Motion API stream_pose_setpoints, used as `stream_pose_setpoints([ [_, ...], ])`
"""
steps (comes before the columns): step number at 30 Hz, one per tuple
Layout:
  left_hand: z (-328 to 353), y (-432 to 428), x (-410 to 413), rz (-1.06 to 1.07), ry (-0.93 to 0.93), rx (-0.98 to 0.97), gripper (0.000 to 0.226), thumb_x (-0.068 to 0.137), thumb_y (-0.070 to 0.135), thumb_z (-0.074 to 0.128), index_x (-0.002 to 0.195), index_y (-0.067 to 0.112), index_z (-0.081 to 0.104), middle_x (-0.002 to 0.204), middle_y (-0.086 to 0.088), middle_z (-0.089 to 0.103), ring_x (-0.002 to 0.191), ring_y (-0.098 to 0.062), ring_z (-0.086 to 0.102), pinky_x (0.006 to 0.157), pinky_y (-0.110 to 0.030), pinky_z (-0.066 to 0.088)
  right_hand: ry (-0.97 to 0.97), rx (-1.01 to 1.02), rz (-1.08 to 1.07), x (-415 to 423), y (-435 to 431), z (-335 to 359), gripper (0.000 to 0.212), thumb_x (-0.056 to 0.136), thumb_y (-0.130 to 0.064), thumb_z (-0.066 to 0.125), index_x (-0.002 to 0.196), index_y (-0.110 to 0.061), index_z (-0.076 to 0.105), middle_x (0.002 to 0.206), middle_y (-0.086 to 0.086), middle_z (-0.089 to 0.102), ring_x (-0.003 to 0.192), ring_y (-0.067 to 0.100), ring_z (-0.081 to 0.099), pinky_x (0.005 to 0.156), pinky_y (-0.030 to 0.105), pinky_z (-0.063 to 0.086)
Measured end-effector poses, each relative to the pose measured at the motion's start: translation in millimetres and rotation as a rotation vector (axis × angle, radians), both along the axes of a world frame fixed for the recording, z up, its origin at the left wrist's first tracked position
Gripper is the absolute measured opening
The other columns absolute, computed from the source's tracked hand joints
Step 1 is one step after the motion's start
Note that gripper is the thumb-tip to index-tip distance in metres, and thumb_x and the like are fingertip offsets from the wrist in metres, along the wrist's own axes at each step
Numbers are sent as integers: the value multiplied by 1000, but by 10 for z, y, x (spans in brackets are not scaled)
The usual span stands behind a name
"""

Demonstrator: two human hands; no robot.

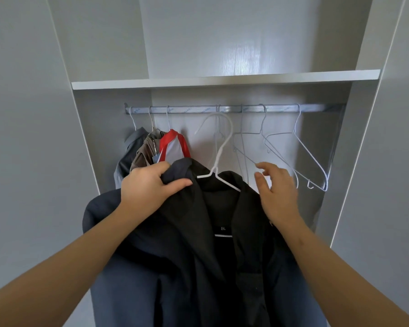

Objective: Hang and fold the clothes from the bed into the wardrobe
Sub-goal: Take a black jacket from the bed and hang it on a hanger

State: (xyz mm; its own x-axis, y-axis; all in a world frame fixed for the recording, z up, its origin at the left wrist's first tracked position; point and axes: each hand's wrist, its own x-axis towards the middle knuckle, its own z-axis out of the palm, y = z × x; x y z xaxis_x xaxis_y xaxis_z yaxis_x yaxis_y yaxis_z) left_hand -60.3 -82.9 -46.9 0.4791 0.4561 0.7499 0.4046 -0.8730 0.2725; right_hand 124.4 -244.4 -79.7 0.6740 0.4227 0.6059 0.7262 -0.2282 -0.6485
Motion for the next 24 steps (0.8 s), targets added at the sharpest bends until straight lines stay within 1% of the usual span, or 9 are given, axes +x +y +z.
stream_pose_setpoints([
  [2, 17, 16, -29, -6, -20, -15, 45, 70, 49, 71, 54, 15, 46, 48, 6, 44, 48, -6, 41, 46, -25, 31, 114, -207, -39, 83, -17, -117, 36, 99, -36, 32, 80, -18, 56, 83, -1, 59, 89, 25, 54, 80, 34, 36],
  [4, 22, 14, -26, -22, -51, -24, 45, 70, 45, 74, 51, 19, 42, 45, 8, 39, 45, -3, 38, 44, -22, 26, 265, -261, -23, 92, -6, -186, 50, 100, -40, 23, 61, -17, 45, 66, -2, 51, 78, 25, 53, 74, 31, 35],
  [7, -15, -36, 46, -62, -42, 0, 52, 69, 42, 76, 49, 32, 29, 41, 12, 32, 43, 0, 35, 44, -20, 23, 255, -280, -62, 21, 57, -184, 53, 99, -45, 18, 60, -20, 44, 65, -5, 46, 69, 18, 48, 71, 31, 34],
  [10, -96, -54, 125, -121, 20, -29, 44, 69, 51, 74, 53, 27, 41, 47, 9, 43, 47, -4, 43, 46, -26, 32, 193, -247, 1, -85, 144, -116, 54, 99, -44, 20, 58, -17, 43, 64, -4, 48, 61, 8, 44, 59, 29, 30],
  [12, -120, -43, 157, -158, 38, -67, 38, 71, 51, 72, 59, 23, 49, 52, 7, 50, 52, -8, 49, 49, -27, 36, 182, -238, 27, -115, 171, -44, 55, 99, -44, 22, 56, -15, 41, 62, -1, 49, 60, 8, 44, 52, 25, 27],
  [15, -77, -22, 175, -202, 114, -78, 32, 77, 48, 65, 59, 31, 44, 57, 9, 49, 57, -3, 47, 51, -22, 34, 225, -208, 30, -74, 168, -9, 56, 98, -43, 28, 52, -14, 38, 59, 2, 49, 58, 13, 46, 51, 25, 29],
  [19, 40, 0, 156, -82, 289, 111, 37, 89, 43, 53, 64, 17, 56, 72, 11, 47, 80, -9, 45, 74, -34, 45, 303, -218, -37, -43, 118, -154, 54, 98, -38, 30, 49, -15, 33, 54, 3, 43, 52, 15, 42, 51, 27, 29],
  [22, 250, 51, 120, 6, 131, 108, 43, 93, 31, 50, 54, 15, 43, 59, 0, 43, 56, -16, 46, 60, -33, 45, 364, -262, -69, -42, 77, -287, 53, 98, -37, 29, 51, -15, 32, 54, 2, 41, 52, 14, 40, 52, 27, 30],
  [24, 356, 82, 150, -1, 71, 48, 45, 93, 30, 52, 53, 14, 42, 53, -6, 48, 49, -17, 44, 57, -31, 43, 371, -287, -81, -65, 66, -358, 53, 98, -39, 31, 51, -16, 32, 53, 1, 39, 50, 13, 39, 50, 26, 28],
])
